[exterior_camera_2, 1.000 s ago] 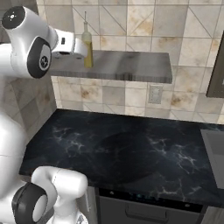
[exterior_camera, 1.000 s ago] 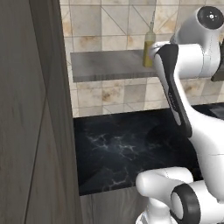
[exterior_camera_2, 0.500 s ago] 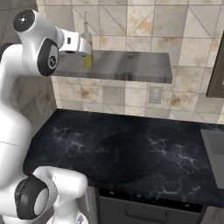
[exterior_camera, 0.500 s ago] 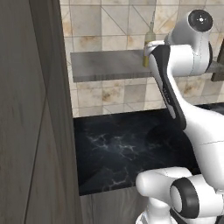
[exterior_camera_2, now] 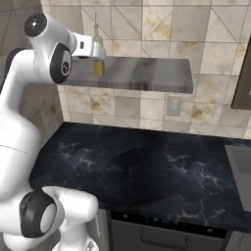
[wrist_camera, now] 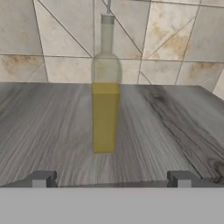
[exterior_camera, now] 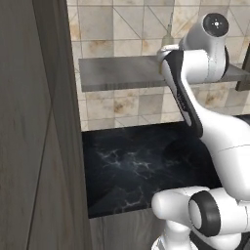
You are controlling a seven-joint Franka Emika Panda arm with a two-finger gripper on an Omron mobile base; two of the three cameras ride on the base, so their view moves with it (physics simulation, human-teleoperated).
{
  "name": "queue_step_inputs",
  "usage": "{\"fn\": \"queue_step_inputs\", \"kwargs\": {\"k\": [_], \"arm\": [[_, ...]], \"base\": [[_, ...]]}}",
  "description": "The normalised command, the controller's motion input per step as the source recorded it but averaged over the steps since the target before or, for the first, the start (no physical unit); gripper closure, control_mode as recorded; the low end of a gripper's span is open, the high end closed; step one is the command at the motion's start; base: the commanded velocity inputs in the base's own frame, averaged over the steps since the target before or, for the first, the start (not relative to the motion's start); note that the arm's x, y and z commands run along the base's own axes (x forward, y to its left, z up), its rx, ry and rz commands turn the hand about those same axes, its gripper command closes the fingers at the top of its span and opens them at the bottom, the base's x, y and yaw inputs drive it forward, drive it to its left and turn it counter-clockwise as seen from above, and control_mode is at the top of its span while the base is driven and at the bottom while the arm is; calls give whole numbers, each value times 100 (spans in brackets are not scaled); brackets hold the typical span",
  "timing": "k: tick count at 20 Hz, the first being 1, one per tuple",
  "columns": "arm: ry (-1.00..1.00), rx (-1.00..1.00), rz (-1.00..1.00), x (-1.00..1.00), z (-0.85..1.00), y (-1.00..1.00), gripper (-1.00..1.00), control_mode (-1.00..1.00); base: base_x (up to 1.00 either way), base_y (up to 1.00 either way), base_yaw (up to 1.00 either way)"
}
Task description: Take 2 condiments from the cabinet and move them on the counter near the stove.Make sure the condiments are lined up with each other, next to each other.
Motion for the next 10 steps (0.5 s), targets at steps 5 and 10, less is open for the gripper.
{"fn": "queue_step_inputs", "kwargs": {"k": [5, 10], "arm": [[-5, 0, 0, 27, -10, 0, -100, -100], [-2, 0, 4, 25, -7, 0, -100, -100]], "base": [[0, 0, 0], [0, 0, 0]]}}
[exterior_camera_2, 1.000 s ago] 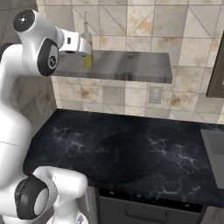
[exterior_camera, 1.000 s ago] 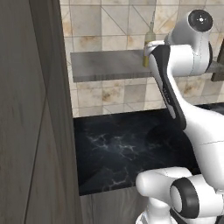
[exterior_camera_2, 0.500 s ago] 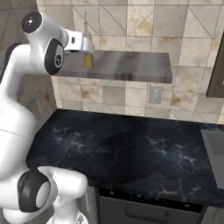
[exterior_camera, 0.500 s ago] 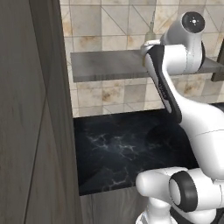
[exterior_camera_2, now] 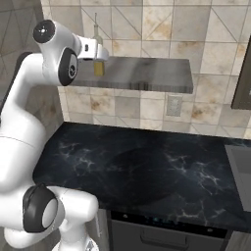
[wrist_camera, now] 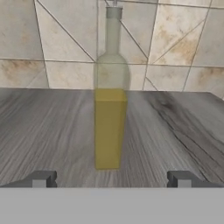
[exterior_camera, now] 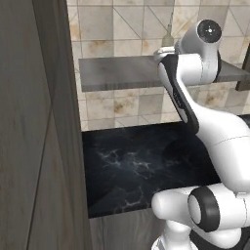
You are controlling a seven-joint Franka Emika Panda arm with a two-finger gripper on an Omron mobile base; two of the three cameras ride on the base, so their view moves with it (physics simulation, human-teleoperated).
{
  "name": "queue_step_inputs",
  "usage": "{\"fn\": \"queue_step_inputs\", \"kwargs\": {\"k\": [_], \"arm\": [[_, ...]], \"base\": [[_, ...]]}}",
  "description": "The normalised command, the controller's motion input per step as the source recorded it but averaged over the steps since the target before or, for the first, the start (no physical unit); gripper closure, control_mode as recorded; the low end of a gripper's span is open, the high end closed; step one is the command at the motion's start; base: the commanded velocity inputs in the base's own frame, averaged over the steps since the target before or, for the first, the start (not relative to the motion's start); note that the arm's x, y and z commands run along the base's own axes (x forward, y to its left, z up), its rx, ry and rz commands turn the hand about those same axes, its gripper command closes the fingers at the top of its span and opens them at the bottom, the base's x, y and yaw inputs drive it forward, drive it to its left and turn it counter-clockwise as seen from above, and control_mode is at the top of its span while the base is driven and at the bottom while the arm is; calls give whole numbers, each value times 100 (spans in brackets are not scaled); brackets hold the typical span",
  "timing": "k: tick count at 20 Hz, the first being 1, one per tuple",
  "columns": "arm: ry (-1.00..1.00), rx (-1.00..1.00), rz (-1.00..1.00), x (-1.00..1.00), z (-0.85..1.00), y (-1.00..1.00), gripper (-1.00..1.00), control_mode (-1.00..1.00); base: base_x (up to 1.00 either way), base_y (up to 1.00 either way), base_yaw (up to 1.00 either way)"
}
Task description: Take 2 condiments from the cabinet and move them on the counter near the stove.Make sure the condiments are lined up with each other, next to each other.
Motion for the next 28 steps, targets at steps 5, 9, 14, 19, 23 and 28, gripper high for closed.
{"fn": "queue_step_inputs", "kwargs": {"k": [5, 9, 14, 19, 23, 28], "arm": [[3, 0, 5, 13, 0, 0, -100, -100], [0, 0, 2, 16, 0, 0, -100, -100], [9, 0, 0, 14, 0, 0, -100, -100], [1, 0, 0, 20, 0, 0, -100, -100], [0, 0, 0, 12, 0, 0, -100, -100], [0, 0, 0, 15, 0, 0, -100, -100]], "base": [[0, 0, 0], [0, 0, 0], [0, 0, 0], [0, 0, 0], [0, 0, 0], [0, 0, 0]]}}
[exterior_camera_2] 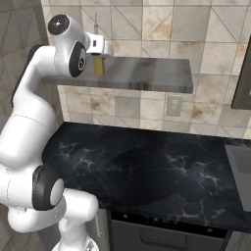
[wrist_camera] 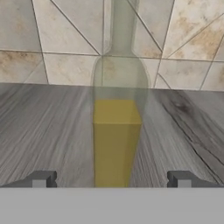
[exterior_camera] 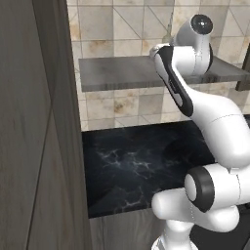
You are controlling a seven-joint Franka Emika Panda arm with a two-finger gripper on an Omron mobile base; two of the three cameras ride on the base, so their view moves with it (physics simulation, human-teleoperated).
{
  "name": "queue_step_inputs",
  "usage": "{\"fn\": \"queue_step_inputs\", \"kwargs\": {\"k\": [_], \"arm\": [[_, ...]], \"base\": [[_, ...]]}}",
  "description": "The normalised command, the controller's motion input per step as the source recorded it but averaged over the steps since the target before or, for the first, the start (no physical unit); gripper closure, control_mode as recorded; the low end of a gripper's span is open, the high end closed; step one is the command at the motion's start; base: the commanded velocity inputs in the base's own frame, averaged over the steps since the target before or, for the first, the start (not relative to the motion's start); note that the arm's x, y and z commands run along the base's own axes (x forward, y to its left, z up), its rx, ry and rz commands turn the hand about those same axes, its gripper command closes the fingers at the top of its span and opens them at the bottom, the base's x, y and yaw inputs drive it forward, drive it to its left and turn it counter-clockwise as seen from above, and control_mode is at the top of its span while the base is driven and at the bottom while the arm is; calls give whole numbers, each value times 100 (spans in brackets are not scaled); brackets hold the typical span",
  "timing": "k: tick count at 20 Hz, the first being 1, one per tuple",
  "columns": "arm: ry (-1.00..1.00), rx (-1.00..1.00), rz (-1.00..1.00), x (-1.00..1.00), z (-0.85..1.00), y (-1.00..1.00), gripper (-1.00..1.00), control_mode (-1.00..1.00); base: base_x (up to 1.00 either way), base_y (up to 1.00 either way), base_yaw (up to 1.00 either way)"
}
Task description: Take 2 condiments from the cabinet and move them on the counter near the stove.Make sure the condiments are lined up with each other, next to each other.
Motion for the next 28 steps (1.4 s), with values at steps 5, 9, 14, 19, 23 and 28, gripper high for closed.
{"fn": "queue_step_inputs", "kwargs": {"k": [5, 9, 14, 19, 23, 28], "arm": [[-1, 0, 0, 9, 0, 0, -100, -100], [-3, 0, 0, 11, -1, 0, -100, -100], [-2, 0, 0, 6, -1, 0, -100, -100], [-3, 0, 0, 0, 0, 0, -100, -100], [-3, 0, 0, 0, 0, 0, -100, -100], [-3, 0, 0, 1, 0, 0, -100, -100]], "base": [[0, 0, 0], [0, 0, 0], [0, 0, 0], [0, 0, 0], [0, 0, 0], [0, 0, 0]]}}
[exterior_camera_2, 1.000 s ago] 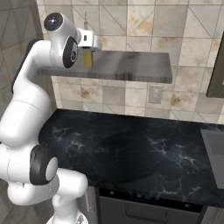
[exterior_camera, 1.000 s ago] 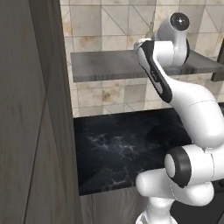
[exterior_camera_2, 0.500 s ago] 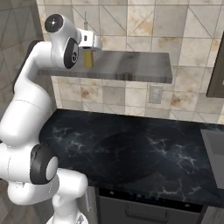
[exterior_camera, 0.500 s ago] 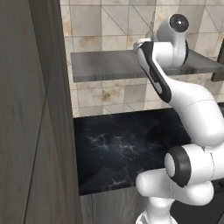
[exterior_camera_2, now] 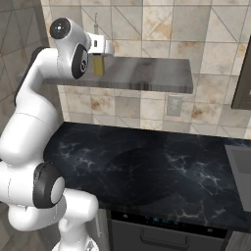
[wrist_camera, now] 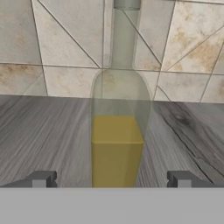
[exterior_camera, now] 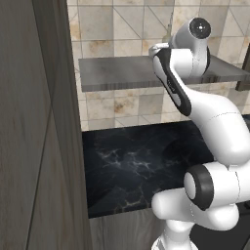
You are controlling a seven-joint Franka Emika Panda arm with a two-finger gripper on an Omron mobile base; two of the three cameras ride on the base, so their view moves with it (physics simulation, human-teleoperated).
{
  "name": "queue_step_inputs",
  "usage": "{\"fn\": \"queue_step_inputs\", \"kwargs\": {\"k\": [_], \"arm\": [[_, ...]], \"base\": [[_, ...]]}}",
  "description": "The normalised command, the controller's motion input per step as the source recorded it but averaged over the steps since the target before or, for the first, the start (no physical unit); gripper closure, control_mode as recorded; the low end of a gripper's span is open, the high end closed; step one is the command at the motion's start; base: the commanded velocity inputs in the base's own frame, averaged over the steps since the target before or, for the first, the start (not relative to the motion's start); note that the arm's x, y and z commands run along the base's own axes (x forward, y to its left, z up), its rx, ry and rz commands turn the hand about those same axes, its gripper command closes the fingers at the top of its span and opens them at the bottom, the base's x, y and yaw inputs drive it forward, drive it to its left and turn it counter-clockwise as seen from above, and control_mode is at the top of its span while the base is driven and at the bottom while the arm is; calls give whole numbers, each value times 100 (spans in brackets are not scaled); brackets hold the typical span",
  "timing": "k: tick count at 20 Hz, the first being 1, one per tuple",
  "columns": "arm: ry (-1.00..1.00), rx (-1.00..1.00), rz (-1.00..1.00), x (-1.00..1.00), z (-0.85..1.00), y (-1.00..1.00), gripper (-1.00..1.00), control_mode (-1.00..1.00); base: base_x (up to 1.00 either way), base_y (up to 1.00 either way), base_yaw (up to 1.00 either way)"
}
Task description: Take 2 condiments from the cabinet and move them on the counter near the stove.Make sure the condiments are lined up with each other, next to each other.
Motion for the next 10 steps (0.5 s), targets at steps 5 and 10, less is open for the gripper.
{"fn": "queue_step_inputs", "kwargs": {"k": [5, 10], "arm": [[-6, 0, 0, 2, 0, 0, -100, -100], [-4, 0, 0, 10, 0, 0, -100, -100]], "base": [[0, 0, 0], [0, 0, 0]]}}
